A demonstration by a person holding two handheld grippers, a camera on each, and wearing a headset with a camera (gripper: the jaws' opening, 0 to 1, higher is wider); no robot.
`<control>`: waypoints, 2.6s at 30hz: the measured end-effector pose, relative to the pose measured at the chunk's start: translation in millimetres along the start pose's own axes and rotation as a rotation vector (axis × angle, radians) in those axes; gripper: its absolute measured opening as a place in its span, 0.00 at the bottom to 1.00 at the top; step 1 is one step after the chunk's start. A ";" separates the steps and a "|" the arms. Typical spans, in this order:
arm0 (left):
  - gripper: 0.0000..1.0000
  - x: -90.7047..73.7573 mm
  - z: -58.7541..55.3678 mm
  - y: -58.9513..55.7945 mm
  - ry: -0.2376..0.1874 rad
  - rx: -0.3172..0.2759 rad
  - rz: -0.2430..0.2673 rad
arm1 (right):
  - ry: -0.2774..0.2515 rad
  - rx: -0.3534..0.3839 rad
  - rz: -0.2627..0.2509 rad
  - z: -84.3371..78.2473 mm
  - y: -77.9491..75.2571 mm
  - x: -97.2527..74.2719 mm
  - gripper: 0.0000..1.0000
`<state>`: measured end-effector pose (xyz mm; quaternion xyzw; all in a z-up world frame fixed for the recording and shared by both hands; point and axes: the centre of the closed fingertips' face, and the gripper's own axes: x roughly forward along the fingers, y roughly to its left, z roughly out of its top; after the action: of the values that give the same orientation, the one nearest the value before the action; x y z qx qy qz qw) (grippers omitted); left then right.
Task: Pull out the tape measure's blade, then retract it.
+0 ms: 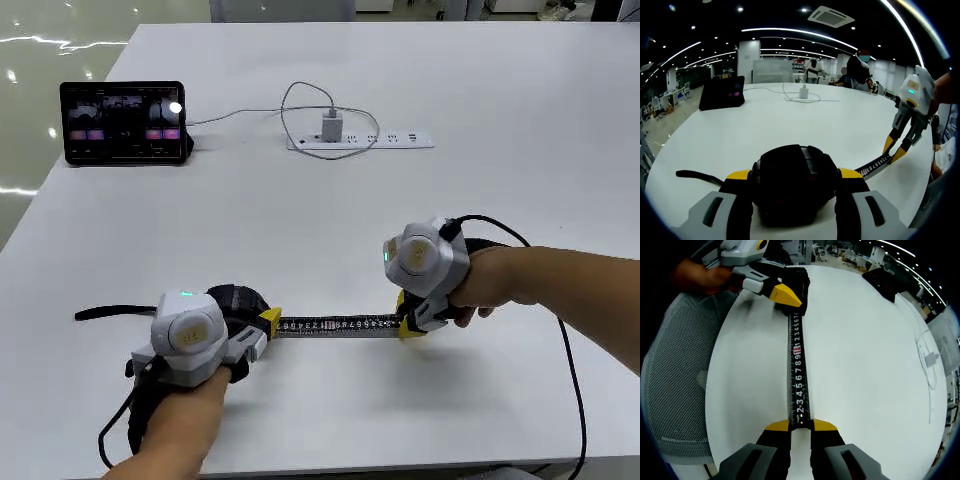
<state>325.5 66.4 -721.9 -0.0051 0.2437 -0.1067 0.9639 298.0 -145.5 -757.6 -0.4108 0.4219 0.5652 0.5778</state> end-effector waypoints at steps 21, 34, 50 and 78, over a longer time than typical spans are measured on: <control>0.62 -0.3 0.2 0.3 0.000 0.002 0.000 | -0.006 -0.002 -0.002 9.4 0.4 3.5 0.10; 0.62 -0.4 0.1 0.3 0.000 0.002 0.001 | -0.011 0.017 -0.008 14.5 0.8 5.8 0.10; 0.62 -0.5 0.3 -0.2 -0.001 0.002 0.001 | -0.024 0.067 -0.015 21.5 -0.4 7.4 0.10; 0.62 0.2 0.1 0.0 -0.002 -0.001 -0.001 | -0.050 -0.010 -0.007 36.7 3.2 11.2 0.11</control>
<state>325.8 66.3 -722.0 -0.0059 0.2429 -0.1072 0.9641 295.7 -107.1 -757.1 -0.4009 0.4029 0.5754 0.5881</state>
